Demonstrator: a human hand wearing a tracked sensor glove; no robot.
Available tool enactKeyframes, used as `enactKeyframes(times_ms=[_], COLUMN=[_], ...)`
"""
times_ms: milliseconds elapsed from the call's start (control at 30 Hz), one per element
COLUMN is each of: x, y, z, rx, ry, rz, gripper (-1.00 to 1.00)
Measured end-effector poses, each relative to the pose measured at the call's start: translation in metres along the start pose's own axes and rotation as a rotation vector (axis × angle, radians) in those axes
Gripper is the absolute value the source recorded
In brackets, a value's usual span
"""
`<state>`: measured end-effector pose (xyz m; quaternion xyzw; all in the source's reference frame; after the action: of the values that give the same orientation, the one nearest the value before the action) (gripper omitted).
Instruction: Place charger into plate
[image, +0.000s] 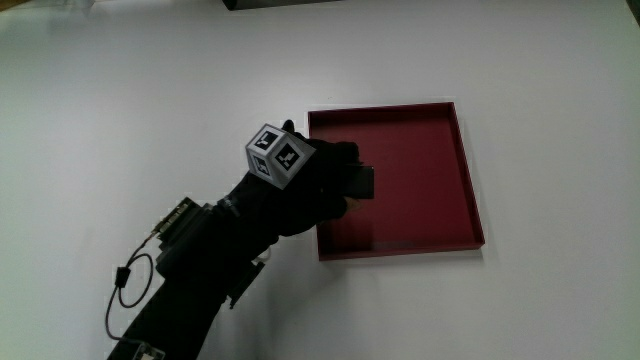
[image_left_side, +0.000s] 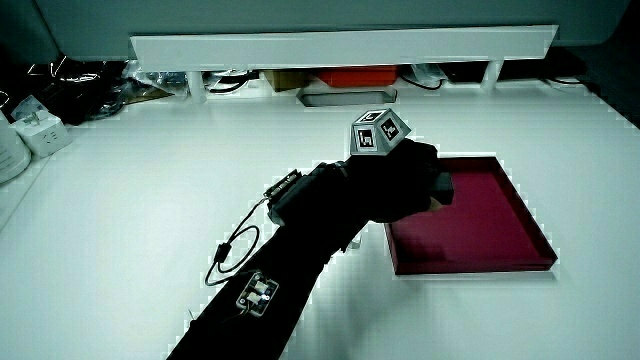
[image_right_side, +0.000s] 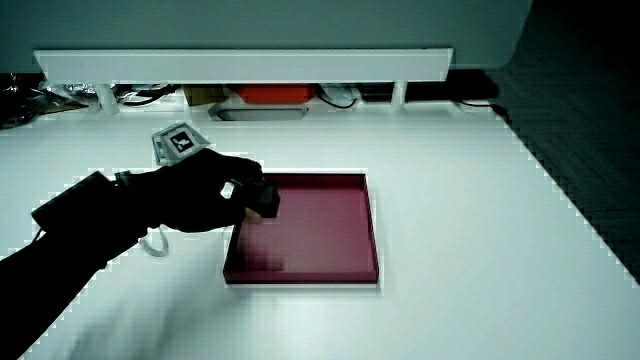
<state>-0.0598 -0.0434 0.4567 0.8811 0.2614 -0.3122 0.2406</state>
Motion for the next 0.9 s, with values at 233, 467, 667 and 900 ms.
enactKeyframes(times_ms=[233,467,667,900], x=[0.001,-0.004,-0.008,-0.016], y=[0.015,0.023,0.025,0.025], z=[-0.024,-0.046,-0.061,-0.075], rx=[-0.039,-0.075,-0.093,-0.084], ry=[0.014,0.016,0.014,0.017], rz=[0.014,0.040,0.056,0.051], gripper=[0.00,0.00,0.00,0.00])
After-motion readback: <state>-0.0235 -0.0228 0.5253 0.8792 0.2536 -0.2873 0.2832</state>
